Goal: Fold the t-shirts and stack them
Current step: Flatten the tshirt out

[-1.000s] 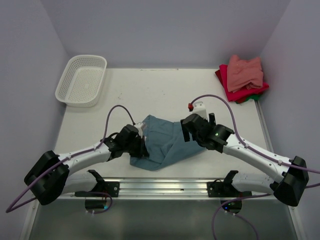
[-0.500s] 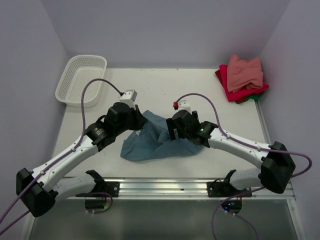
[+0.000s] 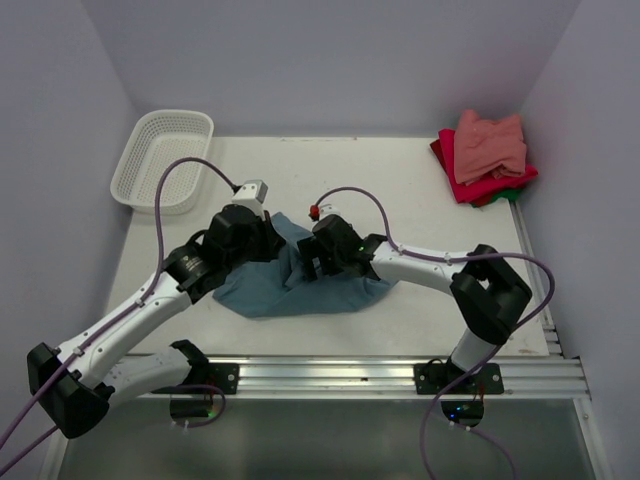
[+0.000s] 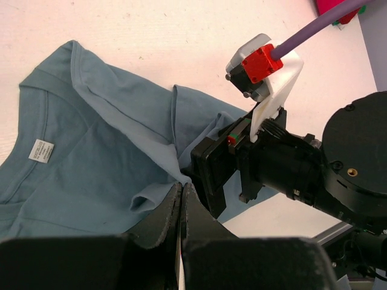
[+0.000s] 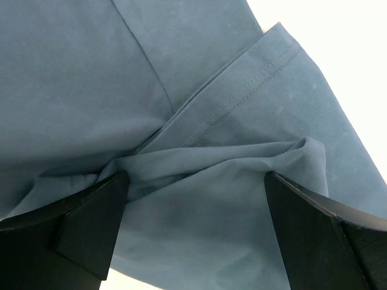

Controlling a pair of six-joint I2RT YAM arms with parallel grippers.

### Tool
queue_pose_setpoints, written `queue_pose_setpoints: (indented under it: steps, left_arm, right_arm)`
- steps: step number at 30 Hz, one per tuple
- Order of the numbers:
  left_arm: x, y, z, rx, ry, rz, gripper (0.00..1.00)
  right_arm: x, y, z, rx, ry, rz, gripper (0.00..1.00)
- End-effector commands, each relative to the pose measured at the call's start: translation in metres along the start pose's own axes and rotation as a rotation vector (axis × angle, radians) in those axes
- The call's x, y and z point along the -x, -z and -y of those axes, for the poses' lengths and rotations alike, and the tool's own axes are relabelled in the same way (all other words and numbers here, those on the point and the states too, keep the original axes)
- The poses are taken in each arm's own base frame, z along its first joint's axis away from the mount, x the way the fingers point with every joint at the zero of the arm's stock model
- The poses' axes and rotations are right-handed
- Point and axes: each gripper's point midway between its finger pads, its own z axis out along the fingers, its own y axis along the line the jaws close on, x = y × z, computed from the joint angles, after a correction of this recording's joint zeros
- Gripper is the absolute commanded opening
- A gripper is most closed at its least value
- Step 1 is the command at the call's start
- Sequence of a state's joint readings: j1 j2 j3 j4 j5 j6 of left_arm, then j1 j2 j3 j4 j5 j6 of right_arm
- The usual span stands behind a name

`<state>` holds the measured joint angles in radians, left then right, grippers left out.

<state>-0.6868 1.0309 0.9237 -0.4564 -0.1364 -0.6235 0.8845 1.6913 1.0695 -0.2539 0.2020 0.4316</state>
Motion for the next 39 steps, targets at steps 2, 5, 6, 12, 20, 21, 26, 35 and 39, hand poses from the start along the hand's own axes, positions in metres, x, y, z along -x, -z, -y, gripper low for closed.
queue_pose_setpoints:
  steps: [2, 5, 6, 12, 20, 21, 26, 35, 39]
  left_arm:
    - [0.025, 0.014, 0.000, 0.002, -0.009, 0.081, 0.00]
    - [0.021, 0.014, -0.003, 0.010, -0.008, 0.070, 0.00]
    - [0.021, 0.013, -0.005, 0.016, -0.006, 0.069, 0.00]
    - [0.009, 0.008, -0.009, 0.015, 0.010, 0.046, 0.00]
    - [0.014, 0.013, -0.018, 0.055, 0.026, 0.071, 0.00]
    - [0.016, 0.014, -0.019, 0.057, 0.023, 0.076, 0.00]
    - [0.024, 0.020, -0.024, 0.079, 0.025, 0.100, 0.00]
    - [0.033, 0.021, -0.026, 0.091, 0.023, 0.116, 0.00]
    - [0.034, 0.021, -0.028, 0.102, 0.017, 0.118, 0.00]
  right_arm:
    - [0.020, -0.003, -0.013, 0.038, -0.028, 0.069, 0.99]
    - [0.043, 0.017, -0.019, 0.056, -0.005, 0.102, 0.99]
    - [0.051, 0.025, -0.023, 0.072, 0.002, 0.117, 0.99]
    - [0.090, 0.074, -0.050, 0.220, 0.058, 0.187, 0.99]
    - [0.058, 0.035, -0.082, 0.351, 0.071, 0.032, 0.99]
    - [0.051, 0.032, -0.083, 0.353, 0.074, 0.021, 0.99]
    - [0.026, 0.027, -0.085, 0.372, 0.053, -0.023, 0.92]
    - [-0.003, 0.026, -0.085, 0.399, 0.029, -0.088, 0.02]
    - [-0.006, 0.035, -0.070, 0.338, 0.035, -0.085, 0.00]
